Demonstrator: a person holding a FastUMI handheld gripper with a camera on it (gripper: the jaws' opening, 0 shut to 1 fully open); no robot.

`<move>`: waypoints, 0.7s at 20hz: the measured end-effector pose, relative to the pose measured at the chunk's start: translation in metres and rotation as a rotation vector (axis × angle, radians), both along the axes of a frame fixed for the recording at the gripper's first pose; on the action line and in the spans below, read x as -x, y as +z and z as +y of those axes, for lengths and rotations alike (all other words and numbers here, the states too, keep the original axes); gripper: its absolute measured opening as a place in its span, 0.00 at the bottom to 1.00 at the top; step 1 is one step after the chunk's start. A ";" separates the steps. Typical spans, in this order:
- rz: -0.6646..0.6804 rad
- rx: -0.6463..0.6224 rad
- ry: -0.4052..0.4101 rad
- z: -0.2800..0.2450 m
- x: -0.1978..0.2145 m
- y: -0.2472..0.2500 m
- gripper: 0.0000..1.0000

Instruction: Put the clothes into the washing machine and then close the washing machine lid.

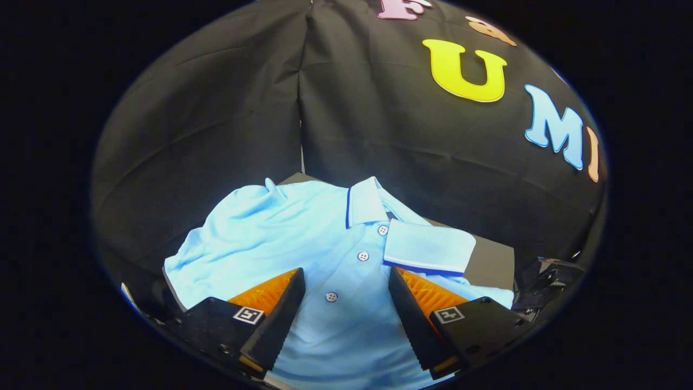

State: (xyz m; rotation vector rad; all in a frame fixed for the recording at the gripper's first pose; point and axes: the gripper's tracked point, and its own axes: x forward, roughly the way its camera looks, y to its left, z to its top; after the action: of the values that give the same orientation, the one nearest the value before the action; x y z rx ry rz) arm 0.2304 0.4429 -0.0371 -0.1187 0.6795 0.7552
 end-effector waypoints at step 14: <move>0.031 0.036 -0.042 -0.002 -0.007 0.000 0.35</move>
State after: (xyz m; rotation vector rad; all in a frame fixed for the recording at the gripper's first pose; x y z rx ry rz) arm 0.2370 0.4405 -0.0375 -0.1252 0.7234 0.7062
